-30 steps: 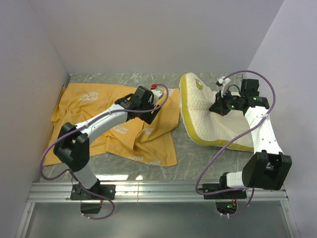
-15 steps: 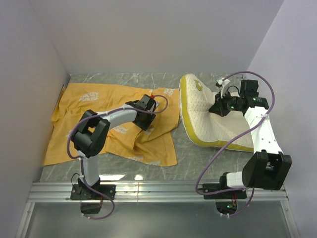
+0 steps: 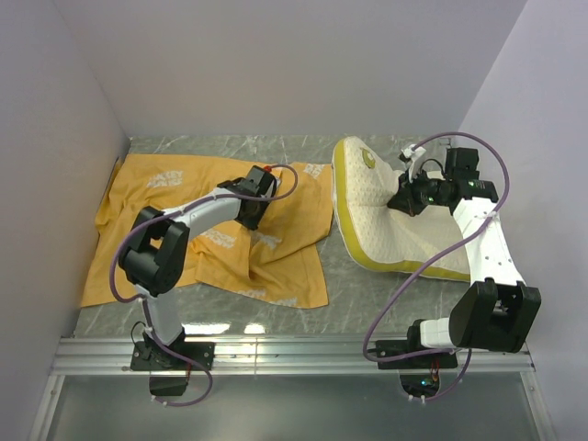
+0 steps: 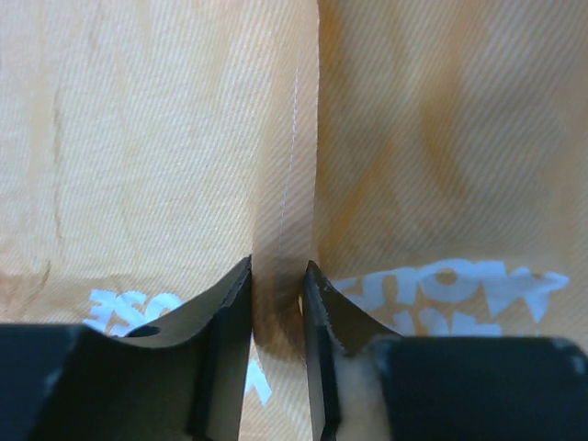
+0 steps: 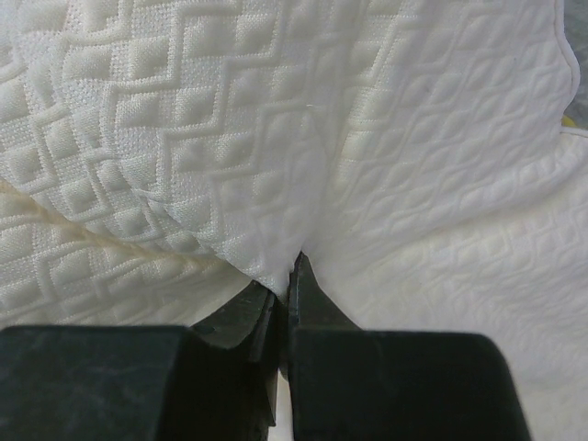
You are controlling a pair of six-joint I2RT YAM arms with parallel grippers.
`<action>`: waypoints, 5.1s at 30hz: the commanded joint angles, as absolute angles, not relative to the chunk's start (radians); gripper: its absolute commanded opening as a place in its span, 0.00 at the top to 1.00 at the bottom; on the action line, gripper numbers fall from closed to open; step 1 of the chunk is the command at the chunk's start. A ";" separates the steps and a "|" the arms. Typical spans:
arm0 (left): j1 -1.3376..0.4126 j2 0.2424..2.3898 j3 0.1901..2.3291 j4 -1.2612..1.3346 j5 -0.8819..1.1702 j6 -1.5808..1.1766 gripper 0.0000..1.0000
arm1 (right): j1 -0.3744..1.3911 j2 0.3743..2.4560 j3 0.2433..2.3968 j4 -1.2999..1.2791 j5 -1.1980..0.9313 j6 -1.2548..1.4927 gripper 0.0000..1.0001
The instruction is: Put the pillow into the pillowcase
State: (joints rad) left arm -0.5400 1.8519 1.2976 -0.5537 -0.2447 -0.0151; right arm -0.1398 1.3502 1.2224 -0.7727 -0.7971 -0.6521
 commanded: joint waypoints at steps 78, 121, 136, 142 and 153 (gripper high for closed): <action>-0.437 1.470 1.411 -0.819 0.655 0.228 1.00 | 0.483 2.146 1.870 -0.592 -0.320 -0.342 1.00; -0.430 1.399 1.336 -0.531 0.683 0.154 1.00 | 0.502 1.821 1.428 -0.222 -0.484 0.164 1.00; -0.250 1.517 1.501 -0.515 0.588 0.103 0.28 | 0.572 1.770 1.154 -0.160 -0.606 0.077 1.00; -0.241 1.732 1.652 -0.577 0.488 0.141 0.26 | 0.571 1.764 1.183 -0.147 -0.568 0.061 1.00; -0.236 1.982 1.776 -0.612 0.721 0.100 0.36 | 0.574 1.720 1.183 -0.147 -0.560 0.009 1.00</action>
State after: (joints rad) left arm -0.2352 1.9911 1.6920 -0.5846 0.6060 0.1062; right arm 0.5758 1.7763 1.1591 -0.1852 -0.5953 0.0338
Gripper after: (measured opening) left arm 0.672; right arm 0.045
